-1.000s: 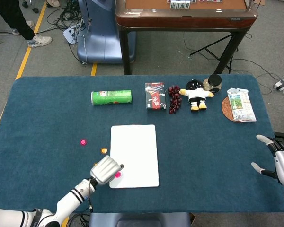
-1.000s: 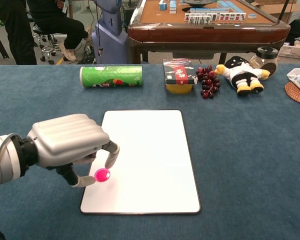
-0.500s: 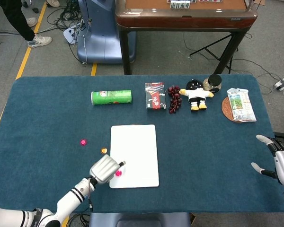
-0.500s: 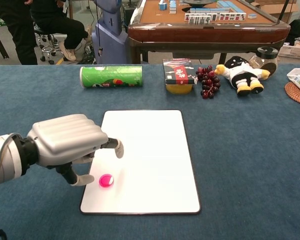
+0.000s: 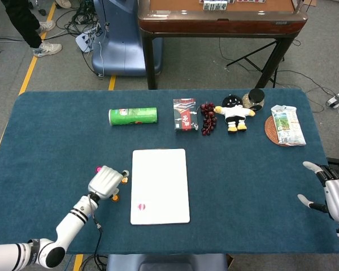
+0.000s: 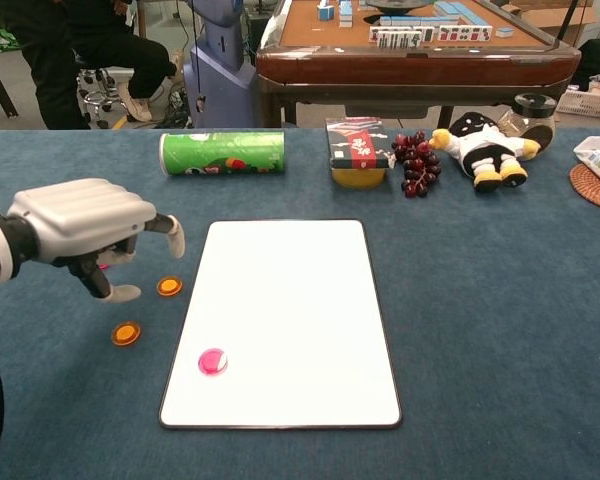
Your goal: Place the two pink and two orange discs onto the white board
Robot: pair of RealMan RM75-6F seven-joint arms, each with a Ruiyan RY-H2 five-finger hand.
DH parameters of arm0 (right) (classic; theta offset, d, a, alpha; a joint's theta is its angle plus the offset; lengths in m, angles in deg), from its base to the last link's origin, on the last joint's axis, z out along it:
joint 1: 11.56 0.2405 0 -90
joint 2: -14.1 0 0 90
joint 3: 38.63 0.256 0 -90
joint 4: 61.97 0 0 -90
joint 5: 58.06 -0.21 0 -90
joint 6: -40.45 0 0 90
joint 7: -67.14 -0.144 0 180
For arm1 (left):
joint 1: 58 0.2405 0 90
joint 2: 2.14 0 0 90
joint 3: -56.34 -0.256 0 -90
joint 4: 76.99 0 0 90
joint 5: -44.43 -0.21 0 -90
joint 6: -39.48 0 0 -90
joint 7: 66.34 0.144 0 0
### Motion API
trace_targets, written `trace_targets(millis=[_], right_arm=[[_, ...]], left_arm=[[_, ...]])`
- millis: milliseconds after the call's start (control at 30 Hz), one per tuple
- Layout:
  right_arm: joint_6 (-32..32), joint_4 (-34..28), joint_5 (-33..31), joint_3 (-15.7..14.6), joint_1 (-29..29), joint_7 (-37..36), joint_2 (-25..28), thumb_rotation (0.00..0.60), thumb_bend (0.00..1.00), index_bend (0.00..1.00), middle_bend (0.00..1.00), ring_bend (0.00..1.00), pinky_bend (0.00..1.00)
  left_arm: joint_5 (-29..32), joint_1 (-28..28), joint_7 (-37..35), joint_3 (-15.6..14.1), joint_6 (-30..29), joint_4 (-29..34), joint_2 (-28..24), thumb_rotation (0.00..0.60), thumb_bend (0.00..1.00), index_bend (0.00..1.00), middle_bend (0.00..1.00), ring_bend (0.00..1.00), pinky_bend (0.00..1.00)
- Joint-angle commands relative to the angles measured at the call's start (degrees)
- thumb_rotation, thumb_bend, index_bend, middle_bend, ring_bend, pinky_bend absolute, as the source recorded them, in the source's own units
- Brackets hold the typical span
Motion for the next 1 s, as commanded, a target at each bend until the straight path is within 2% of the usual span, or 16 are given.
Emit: trace_targets(millis=[33,333,600,1000], right_arm=[[0.1,0.0,0.0,0.0,0.0,0.1,-0.1,0.6,0.0,0.22,0.28,0.22,0.41],[0.4,-0.1,0.0,-0.1,0.2,0.7,-0.2,0.6,0.0,0.22,0.28,0.22,0.41],[0.6,-0.2,0.2,-0.2,0.4,1.1,-0.4,0.6,0.0,0.22,0.28,0.22,0.41],[0.9,-0.2,0.1,-0.3,0.5,1.3,-0.4,0.6,0.0,0.22,0.28,0.22,0.41]], left_arm=[[2.8,-0.5,-1.0,1.2,1.2,-1.8,-1.5,0.6,0.32,0.4,1.0,1.0,1.0],[8.7,-1.5,-2.8,2.3,4.1,-6.5,-2.6,0.6,0.32,0.42,1.0,1.0,1.0],[12.1,-2.4,-3.6,2.2,5.9,-8.2,-2.9,0.6,0.32,0.47,1.0,1.0,1.0],[13.1,-3.5,-6.0,1.9,7.5,-12.0,-0.4,0.6,0.32,0.46,1.0,1.0,1.0]])
